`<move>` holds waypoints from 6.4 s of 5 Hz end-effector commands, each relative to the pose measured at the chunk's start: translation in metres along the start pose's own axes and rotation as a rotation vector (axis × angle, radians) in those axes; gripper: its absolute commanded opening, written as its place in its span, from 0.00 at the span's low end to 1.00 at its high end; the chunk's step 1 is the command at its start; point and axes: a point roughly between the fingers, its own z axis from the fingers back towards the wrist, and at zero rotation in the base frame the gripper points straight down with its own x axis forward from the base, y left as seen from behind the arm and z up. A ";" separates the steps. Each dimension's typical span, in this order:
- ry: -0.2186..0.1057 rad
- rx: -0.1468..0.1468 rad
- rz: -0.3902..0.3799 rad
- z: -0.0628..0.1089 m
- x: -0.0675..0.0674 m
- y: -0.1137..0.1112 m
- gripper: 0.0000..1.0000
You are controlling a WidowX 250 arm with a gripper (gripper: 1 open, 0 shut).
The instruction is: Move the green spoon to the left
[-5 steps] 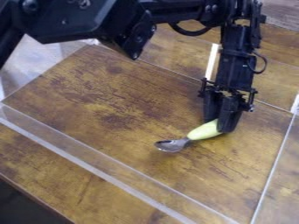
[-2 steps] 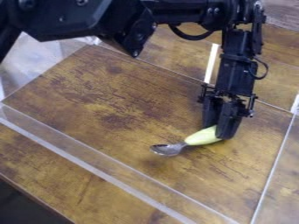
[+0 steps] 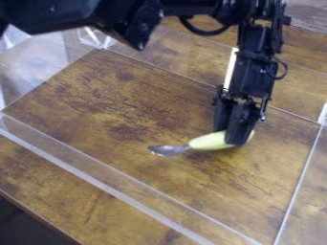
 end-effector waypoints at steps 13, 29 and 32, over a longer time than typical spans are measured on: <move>-0.286 0.107 0.438 0.072 -0.159 0.009 0.00; -0.341 0.148 0.145 0.030 -0.128 0.116 1.00; -0.326 0.153 0.123 0.037 -0.134 0.117 1.00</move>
